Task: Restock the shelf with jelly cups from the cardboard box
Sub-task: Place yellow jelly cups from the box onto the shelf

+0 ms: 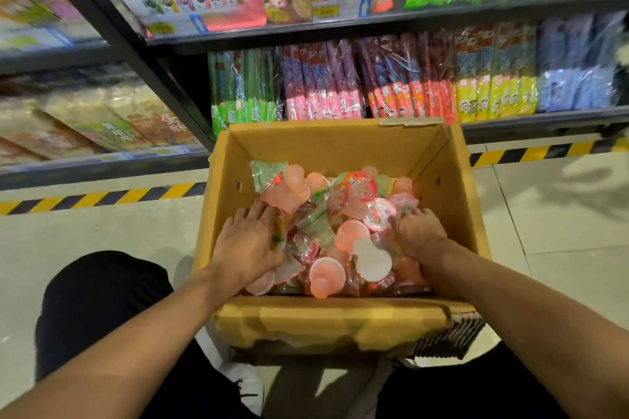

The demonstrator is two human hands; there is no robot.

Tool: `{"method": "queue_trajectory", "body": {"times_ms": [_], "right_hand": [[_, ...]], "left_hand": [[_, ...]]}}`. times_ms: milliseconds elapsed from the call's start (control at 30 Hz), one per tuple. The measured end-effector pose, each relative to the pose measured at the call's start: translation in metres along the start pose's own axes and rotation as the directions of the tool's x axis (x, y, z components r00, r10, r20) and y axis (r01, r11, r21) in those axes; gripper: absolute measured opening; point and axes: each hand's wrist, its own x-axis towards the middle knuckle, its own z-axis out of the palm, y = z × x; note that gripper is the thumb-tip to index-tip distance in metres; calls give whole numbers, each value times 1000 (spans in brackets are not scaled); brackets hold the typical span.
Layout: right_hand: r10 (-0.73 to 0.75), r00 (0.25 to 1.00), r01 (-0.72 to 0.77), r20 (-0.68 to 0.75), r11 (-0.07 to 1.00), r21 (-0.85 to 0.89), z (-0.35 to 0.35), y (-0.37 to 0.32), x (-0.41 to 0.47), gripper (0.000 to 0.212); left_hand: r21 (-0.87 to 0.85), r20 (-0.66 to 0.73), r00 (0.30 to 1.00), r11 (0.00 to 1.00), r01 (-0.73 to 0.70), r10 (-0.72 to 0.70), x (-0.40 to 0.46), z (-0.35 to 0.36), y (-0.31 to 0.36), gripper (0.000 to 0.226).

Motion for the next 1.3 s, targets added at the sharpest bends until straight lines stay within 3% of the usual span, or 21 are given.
{"method": "queue_trajectory", "body": {"times_ms": [167,300,433,567,667,800,1000,1133,1300], "right_hand": [[0,993,36,-118,952,304,-124,23,-65,78],[68,966,102,-249,787,608,-238,57,-144,71],[152,914,227,-377,578,784,-355,100,-233,77],[221,873,294,-434,470,832,-463,150,-317,78],[239,806,448,-542,352,822,-534,189,-374,79],[203,722,602,-662,288,745,-619,237,-424,63],[213,608,738,-765,205,643,-705,277,-453,45],[283,605,766,-744,51,641,-742,284,-455,38],[332,612,774,-718,-67,630,-781,278,-461,35]], "left_hand": [[-93,46,999,996,-2,6,-12,-108,19,73],[-229,6,1000,973,-5,7,-32,-227,36,77],[-388,-55,999,921,-25,4,-54,-362,53,77],[-502,-176,984,861,-86,-4,-77,-488,62,69],[-535,-253,966,840,-92,-55,-88,-573,78,82],[-589,-289,955,799,-123,-66,-88,-675,100,104],[-536,-438,898,814,-224,-41,-81,-767,113,106],[-509,-500,865,823,-253,-43,-76,-812,110,95],[-482,-555,831,832,-274,-48,-69,-860,100,79]]}}
